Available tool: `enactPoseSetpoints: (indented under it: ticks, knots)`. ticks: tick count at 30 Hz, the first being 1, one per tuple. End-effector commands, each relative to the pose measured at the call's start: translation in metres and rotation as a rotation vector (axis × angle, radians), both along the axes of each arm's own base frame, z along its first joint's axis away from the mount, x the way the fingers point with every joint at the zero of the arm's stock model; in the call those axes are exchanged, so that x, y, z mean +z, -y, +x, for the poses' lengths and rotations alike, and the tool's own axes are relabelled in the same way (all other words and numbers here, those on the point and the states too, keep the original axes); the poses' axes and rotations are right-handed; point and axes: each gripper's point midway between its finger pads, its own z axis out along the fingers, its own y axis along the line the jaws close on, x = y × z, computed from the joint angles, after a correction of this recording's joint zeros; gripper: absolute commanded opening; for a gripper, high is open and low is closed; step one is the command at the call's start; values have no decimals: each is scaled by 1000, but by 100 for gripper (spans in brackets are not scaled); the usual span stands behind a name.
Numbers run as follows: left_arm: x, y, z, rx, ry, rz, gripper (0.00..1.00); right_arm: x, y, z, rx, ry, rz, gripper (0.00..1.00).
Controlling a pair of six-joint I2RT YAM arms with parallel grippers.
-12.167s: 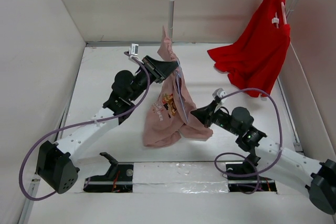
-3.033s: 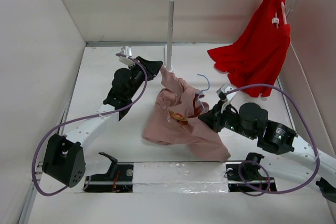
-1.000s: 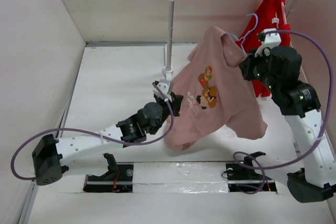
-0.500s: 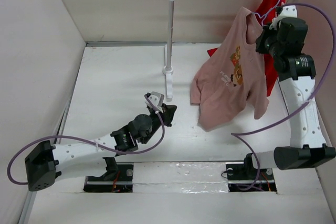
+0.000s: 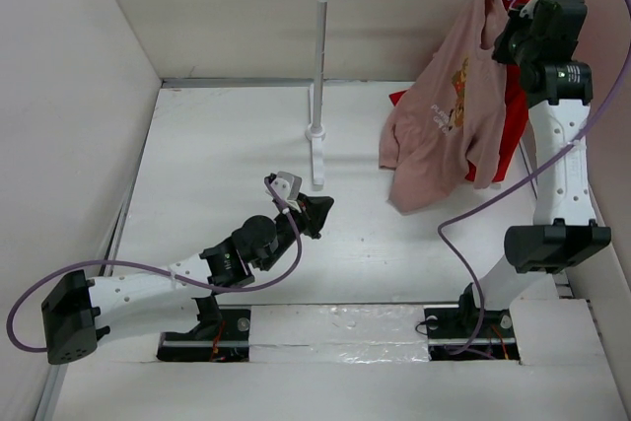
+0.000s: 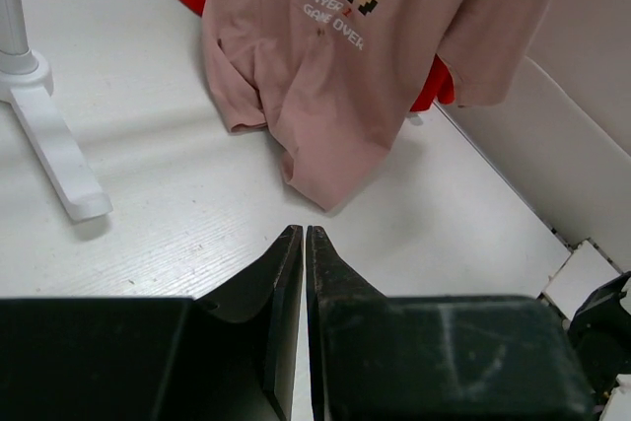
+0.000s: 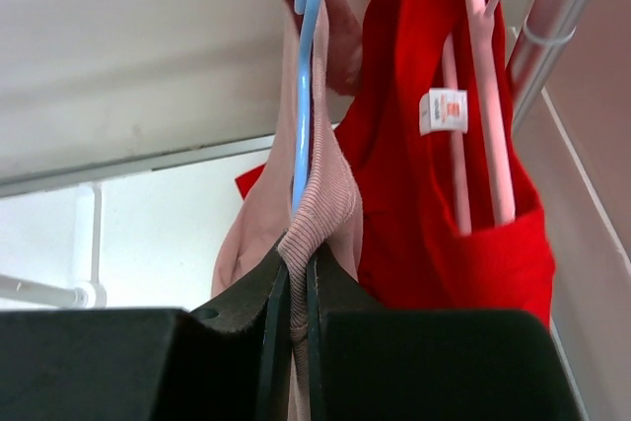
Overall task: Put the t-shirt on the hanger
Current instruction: Place the hanger at the clothesline.
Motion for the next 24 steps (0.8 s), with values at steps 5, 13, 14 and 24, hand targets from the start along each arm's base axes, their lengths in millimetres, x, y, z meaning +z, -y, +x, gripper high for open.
enactPoseSetpoints:
  ticks: [5,13,14,24]
  knots:
    - [11,3,-3,-19,14,-50,4,42,11,18,10,148,-5,0]
    - [12,3,-3,-19,14,-59,3,6,19,45,22,74,-5,0]
    - [12,2,-3,-19,13,-57,3,2,14,45,28,72,-4,0]
    - [8,5,-2,-21,3,-52,3,-2,16,26,1,144,45,14]
